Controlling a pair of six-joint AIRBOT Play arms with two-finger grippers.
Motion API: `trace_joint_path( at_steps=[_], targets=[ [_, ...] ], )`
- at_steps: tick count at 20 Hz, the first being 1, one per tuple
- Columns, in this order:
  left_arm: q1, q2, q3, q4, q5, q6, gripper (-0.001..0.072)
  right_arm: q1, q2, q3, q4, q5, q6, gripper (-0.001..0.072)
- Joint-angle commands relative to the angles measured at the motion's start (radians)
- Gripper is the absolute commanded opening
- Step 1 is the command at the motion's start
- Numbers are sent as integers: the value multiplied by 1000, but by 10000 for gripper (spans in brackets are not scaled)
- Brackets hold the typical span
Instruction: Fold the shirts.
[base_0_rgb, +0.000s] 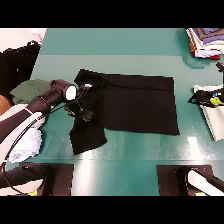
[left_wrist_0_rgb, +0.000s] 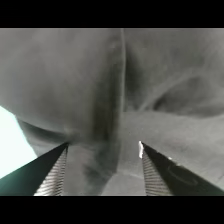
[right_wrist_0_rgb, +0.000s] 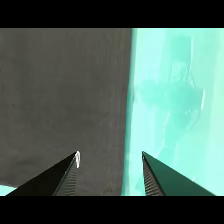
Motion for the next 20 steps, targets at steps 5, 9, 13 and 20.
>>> trace_joint_path(
  at_steps=[5,9,13,20],
  targets=[
    [-3,38,-23,148,-26,-26,38,-2,23,-30,2,57,-19,442],
    [-3,201,-18,279,-29,-88,29,-2,23,-30,-9,137,-34,442],
    [20,266,-21,272,-24,-98,29,-6,10,-31,-8,156,-34,442],
    [194,266,-134,160,16,-101,29,-225,-37,-187,72,164,-56,452]
  ],
)
